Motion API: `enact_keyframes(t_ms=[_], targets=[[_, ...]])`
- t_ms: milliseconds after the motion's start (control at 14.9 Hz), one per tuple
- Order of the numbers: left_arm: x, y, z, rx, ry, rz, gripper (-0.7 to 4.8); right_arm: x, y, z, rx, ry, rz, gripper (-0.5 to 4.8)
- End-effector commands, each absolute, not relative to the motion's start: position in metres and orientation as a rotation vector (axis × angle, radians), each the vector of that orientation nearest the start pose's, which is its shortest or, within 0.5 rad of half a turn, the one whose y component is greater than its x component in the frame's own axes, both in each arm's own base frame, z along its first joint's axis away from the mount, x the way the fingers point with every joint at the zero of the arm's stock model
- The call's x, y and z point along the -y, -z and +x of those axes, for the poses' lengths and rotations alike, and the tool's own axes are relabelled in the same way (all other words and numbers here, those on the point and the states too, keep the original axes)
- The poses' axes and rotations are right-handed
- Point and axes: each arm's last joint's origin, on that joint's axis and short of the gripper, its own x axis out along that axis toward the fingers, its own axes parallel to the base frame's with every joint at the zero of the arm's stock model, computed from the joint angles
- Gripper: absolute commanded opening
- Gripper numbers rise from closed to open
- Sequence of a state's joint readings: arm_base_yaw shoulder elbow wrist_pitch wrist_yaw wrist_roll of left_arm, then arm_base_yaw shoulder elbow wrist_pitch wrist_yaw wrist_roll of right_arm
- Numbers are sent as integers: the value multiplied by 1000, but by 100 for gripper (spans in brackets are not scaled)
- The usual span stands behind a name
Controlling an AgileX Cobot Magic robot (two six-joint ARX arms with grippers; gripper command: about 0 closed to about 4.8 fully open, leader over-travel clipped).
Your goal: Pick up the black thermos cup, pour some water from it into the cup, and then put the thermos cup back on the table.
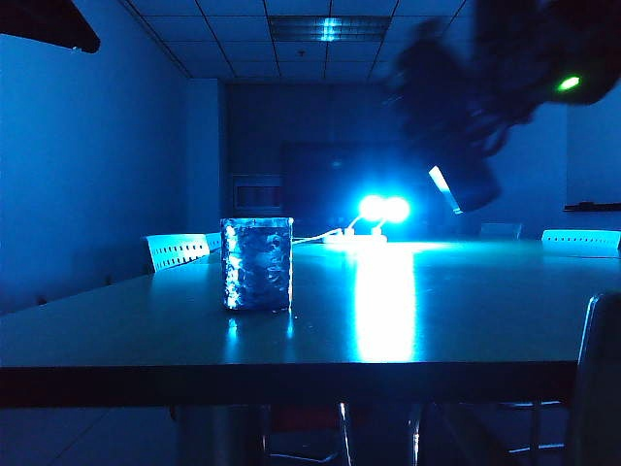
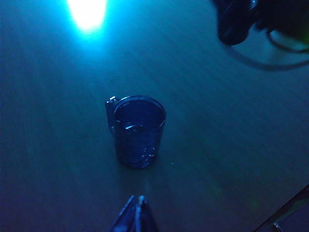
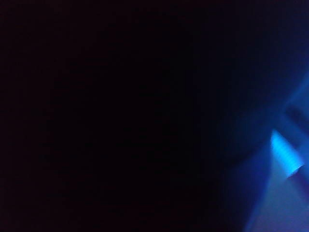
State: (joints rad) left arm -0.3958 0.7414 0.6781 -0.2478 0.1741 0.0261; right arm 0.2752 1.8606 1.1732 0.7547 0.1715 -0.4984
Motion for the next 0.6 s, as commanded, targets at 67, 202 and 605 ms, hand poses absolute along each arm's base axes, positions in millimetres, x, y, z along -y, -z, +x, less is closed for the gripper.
enact_keyframes(t_ms=[67, 202, 605], targets=[[68, -300, 150, -289, 575, 57, -5, -84, -265, 408, 123, -201, -241, 220], [68, -300, 150, -288, 575, 57, -5, -62, -263, 412, 97, -271, -143, 220], [68, -300, 150, -288, 575, 57, -5, -24, -244, 422, 57, -360, -130, 244]])
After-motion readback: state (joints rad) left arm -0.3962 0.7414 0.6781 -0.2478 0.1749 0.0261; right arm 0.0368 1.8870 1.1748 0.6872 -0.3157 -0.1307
